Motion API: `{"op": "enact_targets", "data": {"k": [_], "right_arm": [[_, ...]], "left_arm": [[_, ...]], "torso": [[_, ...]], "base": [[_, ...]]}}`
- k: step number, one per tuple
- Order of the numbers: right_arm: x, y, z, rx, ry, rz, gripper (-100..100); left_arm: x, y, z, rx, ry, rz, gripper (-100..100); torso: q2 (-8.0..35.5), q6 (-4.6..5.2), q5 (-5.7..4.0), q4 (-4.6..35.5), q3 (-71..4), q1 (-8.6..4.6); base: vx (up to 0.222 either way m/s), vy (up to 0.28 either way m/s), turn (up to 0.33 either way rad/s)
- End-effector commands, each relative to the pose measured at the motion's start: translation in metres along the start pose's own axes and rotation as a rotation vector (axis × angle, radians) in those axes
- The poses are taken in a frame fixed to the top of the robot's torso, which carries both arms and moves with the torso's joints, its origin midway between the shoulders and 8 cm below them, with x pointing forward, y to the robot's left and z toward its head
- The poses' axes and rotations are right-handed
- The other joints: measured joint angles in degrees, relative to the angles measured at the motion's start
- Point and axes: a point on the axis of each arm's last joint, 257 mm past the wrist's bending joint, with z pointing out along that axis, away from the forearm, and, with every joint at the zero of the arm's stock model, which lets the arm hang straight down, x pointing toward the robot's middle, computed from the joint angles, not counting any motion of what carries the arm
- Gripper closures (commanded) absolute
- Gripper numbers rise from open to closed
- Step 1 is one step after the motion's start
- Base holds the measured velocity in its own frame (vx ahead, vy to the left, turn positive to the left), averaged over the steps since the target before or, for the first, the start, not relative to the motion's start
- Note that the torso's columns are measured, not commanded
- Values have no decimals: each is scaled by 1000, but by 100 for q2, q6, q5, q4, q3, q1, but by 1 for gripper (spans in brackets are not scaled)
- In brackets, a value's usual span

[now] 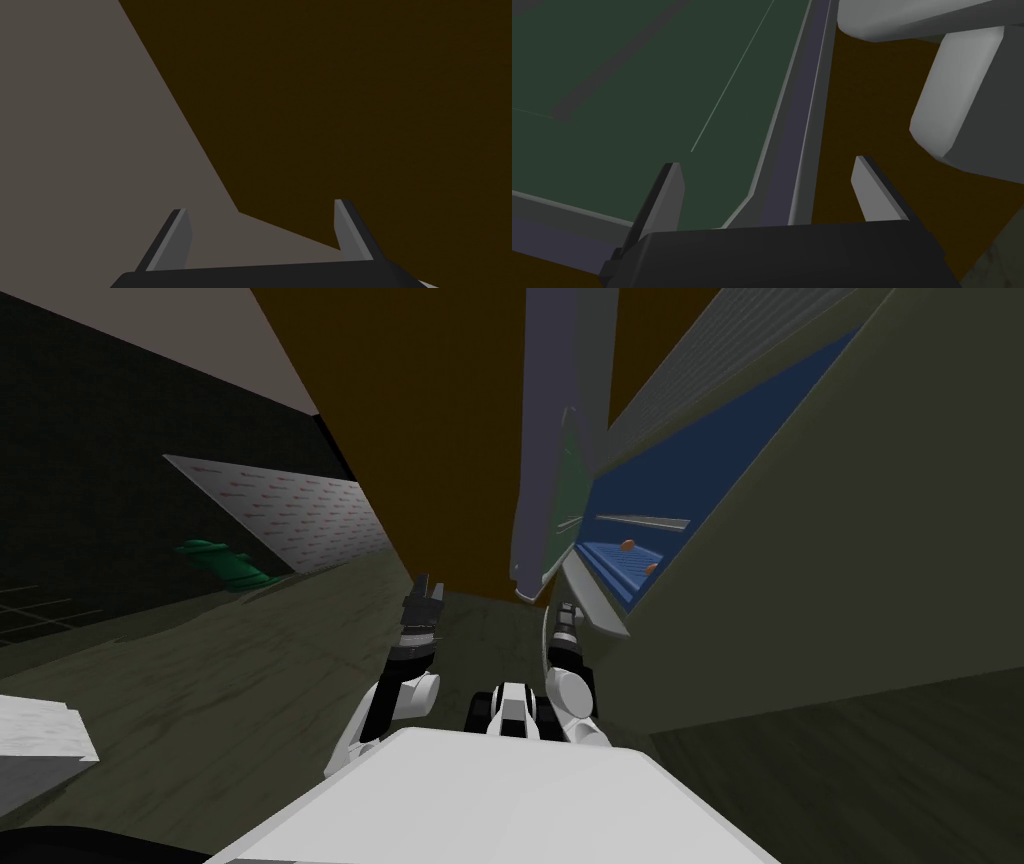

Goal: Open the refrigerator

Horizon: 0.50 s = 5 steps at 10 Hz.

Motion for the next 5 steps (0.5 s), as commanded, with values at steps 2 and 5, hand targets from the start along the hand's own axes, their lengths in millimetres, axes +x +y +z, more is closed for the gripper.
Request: {"op": "enact_targets", "data": {"k": [2,5], "right_arm": [[15,1,8,-17,18,-17,-100],[27,2,14,-28,27,-36,-100]], "left_arm": [[0,0,0,0,0,0,0],[0,0,0,0,0,0,0]], "torso": [[-1,0,0,0,-1,0],[3,0,0,1,2,1]], "base": [[11,46,60],[3,43,68]]}}
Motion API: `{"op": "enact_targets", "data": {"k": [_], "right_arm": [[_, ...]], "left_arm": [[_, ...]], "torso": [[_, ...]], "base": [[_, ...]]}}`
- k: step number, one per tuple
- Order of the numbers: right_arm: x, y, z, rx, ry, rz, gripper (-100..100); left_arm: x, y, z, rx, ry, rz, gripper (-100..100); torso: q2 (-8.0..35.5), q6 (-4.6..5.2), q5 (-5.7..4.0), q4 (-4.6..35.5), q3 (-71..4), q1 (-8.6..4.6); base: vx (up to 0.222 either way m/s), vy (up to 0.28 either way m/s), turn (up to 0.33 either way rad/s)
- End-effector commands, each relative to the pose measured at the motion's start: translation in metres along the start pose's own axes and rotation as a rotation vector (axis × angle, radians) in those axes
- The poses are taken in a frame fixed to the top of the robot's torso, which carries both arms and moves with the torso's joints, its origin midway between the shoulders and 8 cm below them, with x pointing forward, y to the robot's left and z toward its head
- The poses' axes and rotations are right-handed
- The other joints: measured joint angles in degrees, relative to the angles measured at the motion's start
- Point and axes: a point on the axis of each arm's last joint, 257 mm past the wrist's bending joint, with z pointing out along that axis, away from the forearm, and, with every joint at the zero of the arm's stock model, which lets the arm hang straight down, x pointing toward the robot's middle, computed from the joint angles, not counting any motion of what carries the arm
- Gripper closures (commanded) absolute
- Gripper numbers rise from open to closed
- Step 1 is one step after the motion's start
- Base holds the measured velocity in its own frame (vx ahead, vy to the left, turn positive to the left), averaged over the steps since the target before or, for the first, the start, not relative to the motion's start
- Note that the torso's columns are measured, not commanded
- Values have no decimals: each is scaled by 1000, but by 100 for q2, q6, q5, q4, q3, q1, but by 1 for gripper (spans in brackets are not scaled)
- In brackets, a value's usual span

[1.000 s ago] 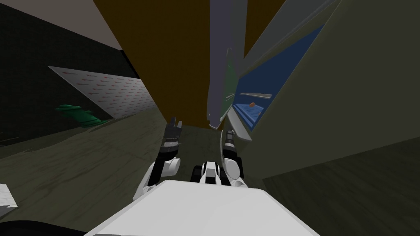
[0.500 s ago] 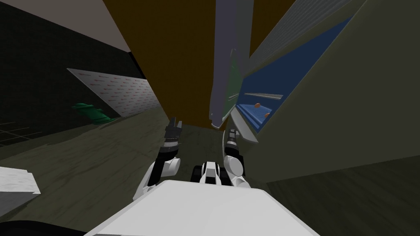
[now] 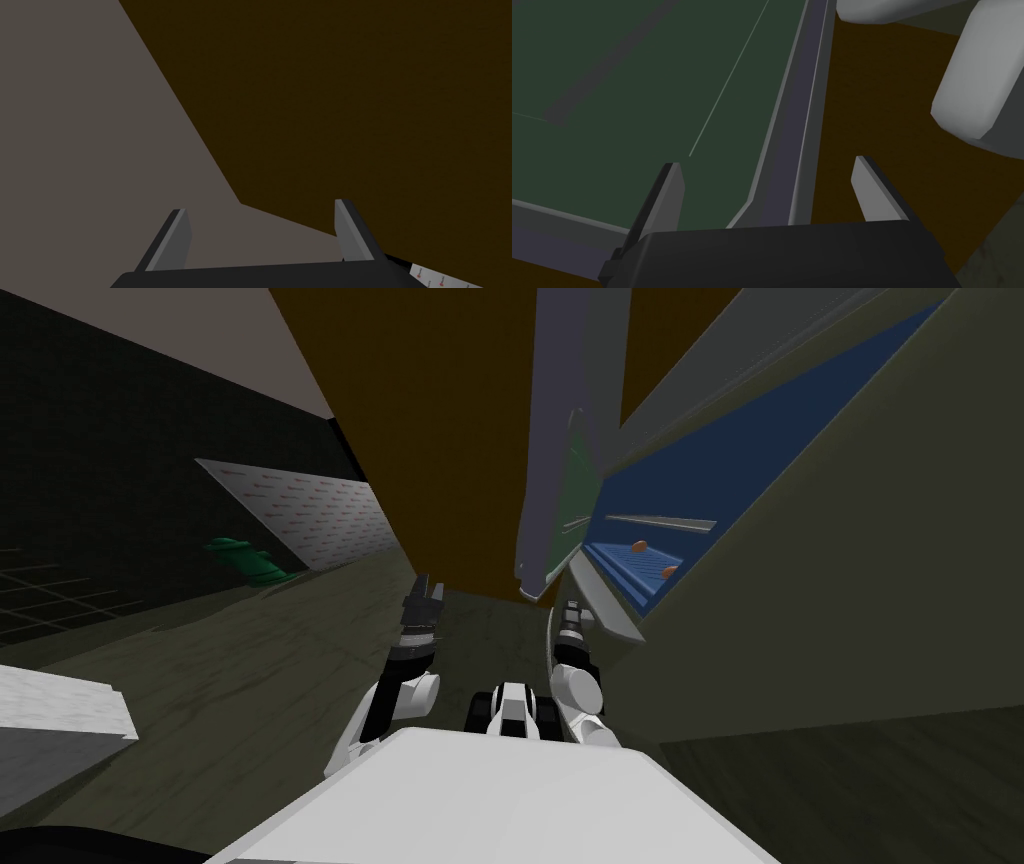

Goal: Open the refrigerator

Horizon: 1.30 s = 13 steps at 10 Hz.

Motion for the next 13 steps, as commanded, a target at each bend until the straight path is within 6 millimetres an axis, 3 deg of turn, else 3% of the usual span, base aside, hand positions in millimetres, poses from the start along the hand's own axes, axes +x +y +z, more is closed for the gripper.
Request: {"op": "enact_targets", "data": {"k": [1,13], "right_arm": [[10,0,6,-10,8,-18,-100],[47,-5,31,-93,68,16,-100]], "left_arm": [[0,0,0,0,0,0,0],[0,0,0,0,0,0,0]], "torso": [[-1,1,0,0,0,-1],[2,0,0,0,1,-1]], "base": [[8,42,56],[10,54,77]]}}
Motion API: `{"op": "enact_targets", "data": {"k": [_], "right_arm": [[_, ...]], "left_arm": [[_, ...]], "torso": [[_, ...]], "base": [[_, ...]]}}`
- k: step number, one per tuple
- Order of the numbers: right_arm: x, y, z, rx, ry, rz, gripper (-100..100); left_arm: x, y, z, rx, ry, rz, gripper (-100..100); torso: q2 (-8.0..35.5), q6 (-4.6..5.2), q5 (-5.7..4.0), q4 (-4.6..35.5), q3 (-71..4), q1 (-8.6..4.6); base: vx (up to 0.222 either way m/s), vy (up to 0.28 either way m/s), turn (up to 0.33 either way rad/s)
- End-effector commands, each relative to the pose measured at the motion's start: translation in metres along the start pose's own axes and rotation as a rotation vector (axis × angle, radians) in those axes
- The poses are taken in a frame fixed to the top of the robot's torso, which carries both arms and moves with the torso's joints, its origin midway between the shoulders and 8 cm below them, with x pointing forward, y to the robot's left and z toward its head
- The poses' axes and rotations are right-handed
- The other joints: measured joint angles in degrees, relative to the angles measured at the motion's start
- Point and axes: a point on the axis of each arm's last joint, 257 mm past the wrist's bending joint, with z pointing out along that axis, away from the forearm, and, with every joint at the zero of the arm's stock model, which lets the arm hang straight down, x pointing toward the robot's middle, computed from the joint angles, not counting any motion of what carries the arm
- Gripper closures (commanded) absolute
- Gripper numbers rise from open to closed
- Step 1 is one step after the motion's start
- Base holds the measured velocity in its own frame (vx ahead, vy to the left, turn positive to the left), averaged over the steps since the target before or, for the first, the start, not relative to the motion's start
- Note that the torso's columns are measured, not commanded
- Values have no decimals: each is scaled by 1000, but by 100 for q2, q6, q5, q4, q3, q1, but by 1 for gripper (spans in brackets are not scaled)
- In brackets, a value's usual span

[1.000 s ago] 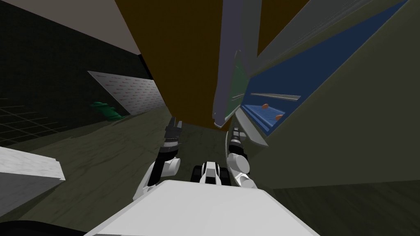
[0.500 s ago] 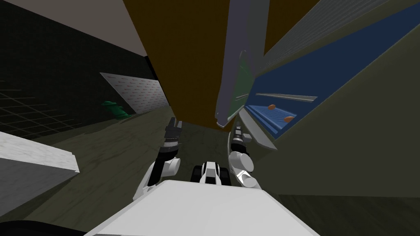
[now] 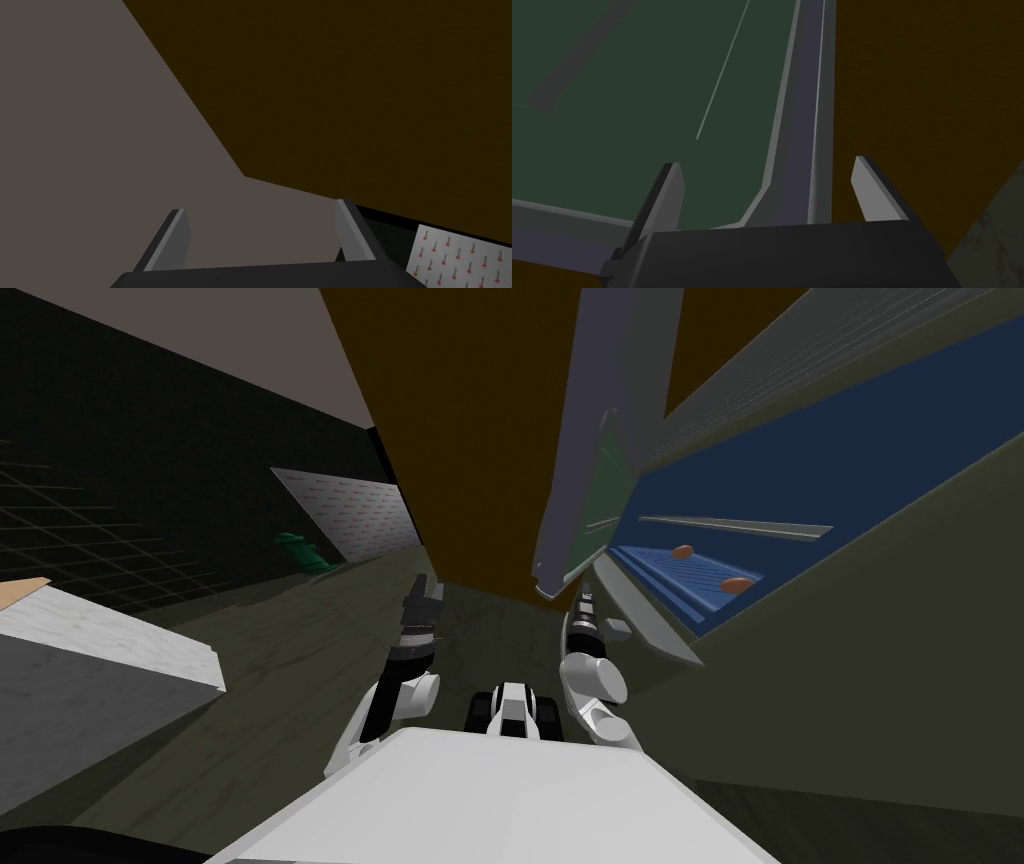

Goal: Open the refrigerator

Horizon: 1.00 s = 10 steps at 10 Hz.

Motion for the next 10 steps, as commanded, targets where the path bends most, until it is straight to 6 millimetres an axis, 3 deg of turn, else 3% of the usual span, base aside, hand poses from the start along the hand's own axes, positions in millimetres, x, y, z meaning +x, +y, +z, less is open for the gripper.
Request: {"op": "enact_targets", "data": {"k": [1,7,10], "right_arm": [[4,-2,5,-28,15,33,-100],[0,-4,5,-101,55,175,-100],[1,-8,6,-94,55,166,-100]], "left_arm": [[0,0,0,0,0,0,0],[0,0,0,0,0,0,0],[0,0,0,0,0,0,0]], "torso": [[-4,0,0,-1,-2,-1],[-3,0,-1,-1,-2,-2],[-24,0,-5,-5,-13,-19]], "base": [[17,53,68],[10,34,44],[41,-21,23]]}}
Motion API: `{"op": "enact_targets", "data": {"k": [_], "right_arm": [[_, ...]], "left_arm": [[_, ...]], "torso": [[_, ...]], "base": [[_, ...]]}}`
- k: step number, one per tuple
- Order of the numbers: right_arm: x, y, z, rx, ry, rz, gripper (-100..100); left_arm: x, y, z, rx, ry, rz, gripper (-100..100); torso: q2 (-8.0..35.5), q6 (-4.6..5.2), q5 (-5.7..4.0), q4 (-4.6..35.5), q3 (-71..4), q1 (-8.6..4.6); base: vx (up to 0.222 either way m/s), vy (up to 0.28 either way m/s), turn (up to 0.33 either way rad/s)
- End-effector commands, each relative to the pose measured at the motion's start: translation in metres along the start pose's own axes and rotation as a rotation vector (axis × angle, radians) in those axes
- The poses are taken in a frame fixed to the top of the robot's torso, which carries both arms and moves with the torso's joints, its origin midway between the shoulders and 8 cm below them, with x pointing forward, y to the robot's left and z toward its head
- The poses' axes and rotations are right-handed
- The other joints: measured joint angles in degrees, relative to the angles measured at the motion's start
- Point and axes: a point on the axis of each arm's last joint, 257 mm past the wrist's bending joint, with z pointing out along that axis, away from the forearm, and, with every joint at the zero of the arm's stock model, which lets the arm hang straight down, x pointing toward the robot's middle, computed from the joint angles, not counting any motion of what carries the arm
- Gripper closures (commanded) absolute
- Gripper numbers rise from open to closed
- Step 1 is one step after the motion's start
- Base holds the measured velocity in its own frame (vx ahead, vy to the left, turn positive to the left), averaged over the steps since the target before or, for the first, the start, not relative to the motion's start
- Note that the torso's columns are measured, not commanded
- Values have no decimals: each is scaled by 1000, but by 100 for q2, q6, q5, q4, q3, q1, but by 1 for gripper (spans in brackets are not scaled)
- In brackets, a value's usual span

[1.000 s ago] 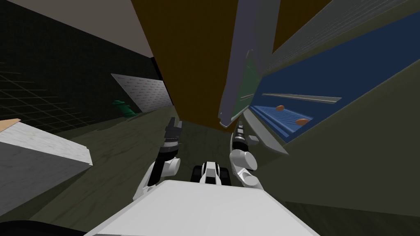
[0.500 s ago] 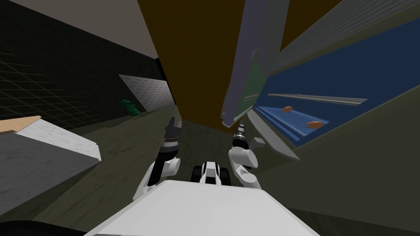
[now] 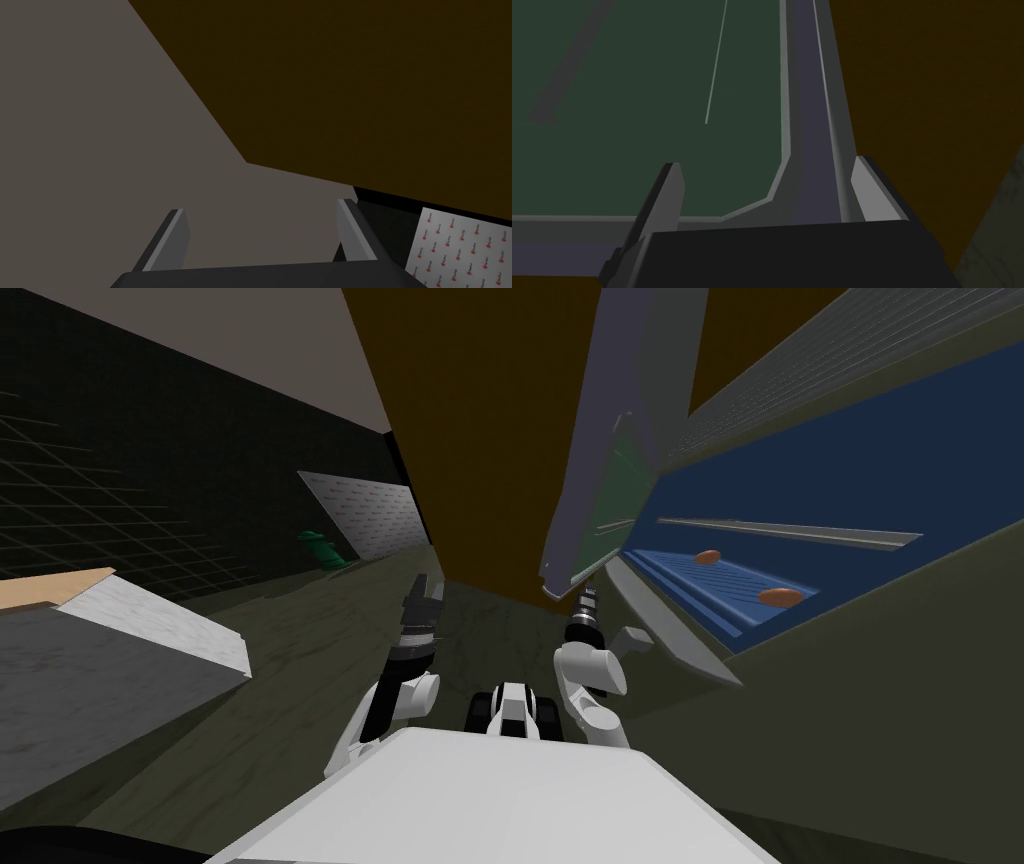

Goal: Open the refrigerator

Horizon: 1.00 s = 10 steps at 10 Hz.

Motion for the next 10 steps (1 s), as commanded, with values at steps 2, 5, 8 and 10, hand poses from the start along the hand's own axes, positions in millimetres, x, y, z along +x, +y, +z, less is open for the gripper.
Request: {"op": "enact_targets", "data": {"k": [2,5,8,10], "right_arm": [[7,-1,2,0,22,-4,100],[21,-3,6,2,64,-8,100],[41,-5,10,5,127,-13,100],[55,-7,12,7,169,-16,100]], "left_arm": [[0,0,0,0,0,0,0],[0,0,0,0,0,0,0],[0,0,0,0,0,0,0],[0,0,0,0,0,0,0]], "torso": [[28,0,7,6,16,26],[0,-1,12,-2,-3,40],[1,-3,9,-1,-2,30],[15,-3,9,3,8,34]], "base": [[50,48,-21],[160,183,-49],[223,245,-66],[220,282,-59]]}}
